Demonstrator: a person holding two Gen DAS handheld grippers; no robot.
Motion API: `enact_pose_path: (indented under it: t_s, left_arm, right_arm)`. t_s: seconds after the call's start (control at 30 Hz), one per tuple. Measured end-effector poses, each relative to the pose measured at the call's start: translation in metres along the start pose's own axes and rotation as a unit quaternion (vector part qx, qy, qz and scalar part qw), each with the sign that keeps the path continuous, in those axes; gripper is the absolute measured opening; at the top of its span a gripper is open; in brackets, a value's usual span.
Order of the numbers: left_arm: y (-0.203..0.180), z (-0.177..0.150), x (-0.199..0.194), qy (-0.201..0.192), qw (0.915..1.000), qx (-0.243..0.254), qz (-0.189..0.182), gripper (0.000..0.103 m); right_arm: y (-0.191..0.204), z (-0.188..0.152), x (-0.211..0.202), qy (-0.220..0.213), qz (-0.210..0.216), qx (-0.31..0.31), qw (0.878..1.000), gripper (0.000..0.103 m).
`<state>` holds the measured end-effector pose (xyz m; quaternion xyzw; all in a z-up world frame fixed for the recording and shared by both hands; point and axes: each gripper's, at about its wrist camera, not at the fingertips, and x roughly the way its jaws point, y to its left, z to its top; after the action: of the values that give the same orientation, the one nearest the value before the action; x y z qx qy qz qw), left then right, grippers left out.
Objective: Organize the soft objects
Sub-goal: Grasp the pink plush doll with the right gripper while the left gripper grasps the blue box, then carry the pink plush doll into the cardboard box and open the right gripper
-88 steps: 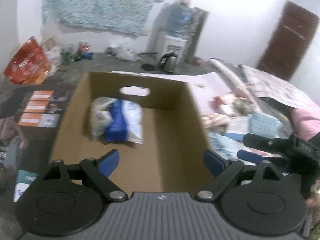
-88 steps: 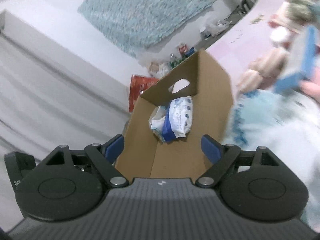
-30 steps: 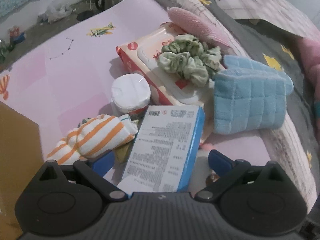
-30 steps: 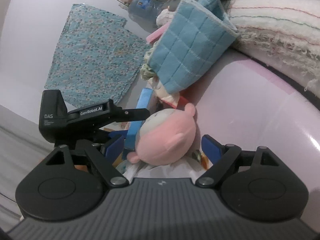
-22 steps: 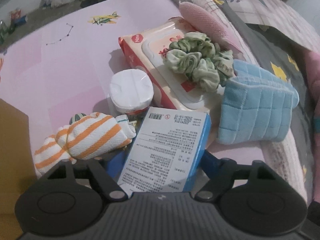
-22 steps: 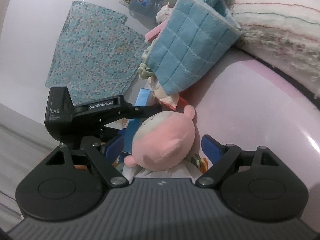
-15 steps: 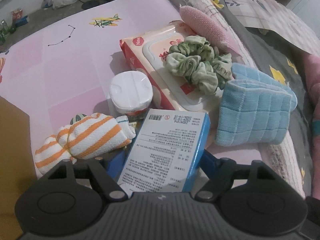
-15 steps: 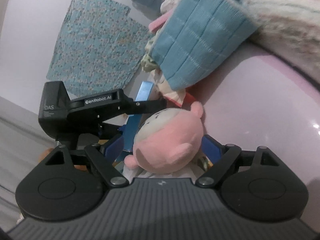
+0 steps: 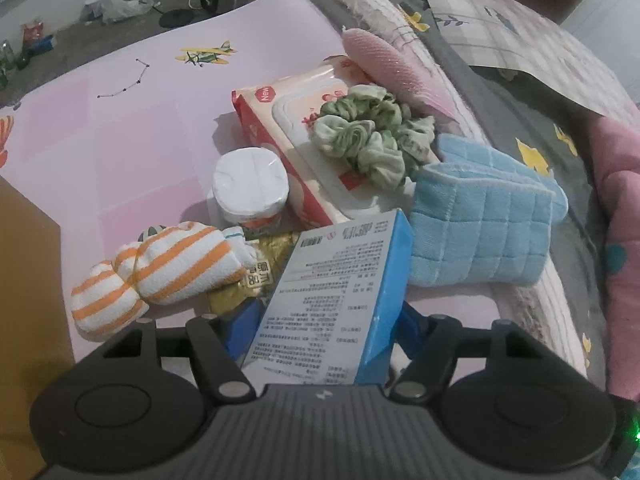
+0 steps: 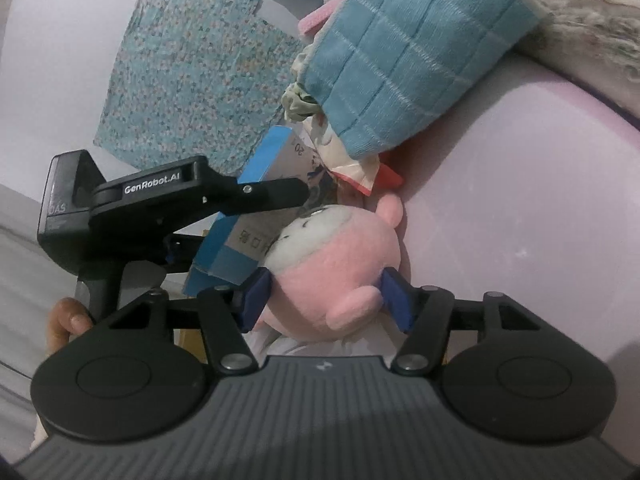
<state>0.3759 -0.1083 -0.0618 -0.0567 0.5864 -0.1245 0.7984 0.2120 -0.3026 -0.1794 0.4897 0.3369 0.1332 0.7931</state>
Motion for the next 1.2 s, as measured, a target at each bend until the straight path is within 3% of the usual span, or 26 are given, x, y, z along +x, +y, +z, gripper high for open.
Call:
enact_pose_path:
  t_s: [0.07, 0.1, 0.13, 0.2, 0.33, 0.8, 1.2]
  left_arm:
    - [-0.001, -0.002, -0.003, -0.002, 1.0, 0.0, 0.0, 0.07]
    - [-0.002, -0.003, -0.006, -0.005, 1.0, -0.003, 0.001, 0.064]
    - [-0.003, -0.004, -0.01, -0.009, 1.0, -0.002, -0.002, 0.038]
    - [-0.004, -0.003, -0.018, -0.015, 0.9998, 0.003, 0.01, 0.031]
    - [0.001, -0.003, -0.03, -0.02, 0.9997, -0.008, -0.008, 0.025]
    - [-0.005, -0.023, -0.078, -0.058, 0.9974, -0.003, -0.044, 0.021]
    - [0.007, -0.066, -0.174, -0.137, 0.9881, 0.004, -0.071, 0.021]
  right_arm:
    - [-0.001, 0.0, -0.004, -0.006, 0.003, 0.006, 1.0, 0.057]
    - [-0.002, 0.0, -0.006, -0.01, 0.005, 0.01, 1.0, 0.057]
    - [-0.003, 0.0, -0.008, -0.014, 0.008, 0.014, 1.0, 0.057]
    - [-0.004, 0.001, -0.014, -0.023, 0.01, 0.019, 1.0, 0.055]
    - [-0.009, 0.003, -0.026, -0.039, 0.024, 0.038, 0.998, 0.054]
    - [0.011, 0.001, -0.074, -0.08, 0.043, 0.029, 0.995, 0.053]
    - [0.088, -0.02, -0.114, -0.094, 0.079, -0.035, 0.992, 0.052]
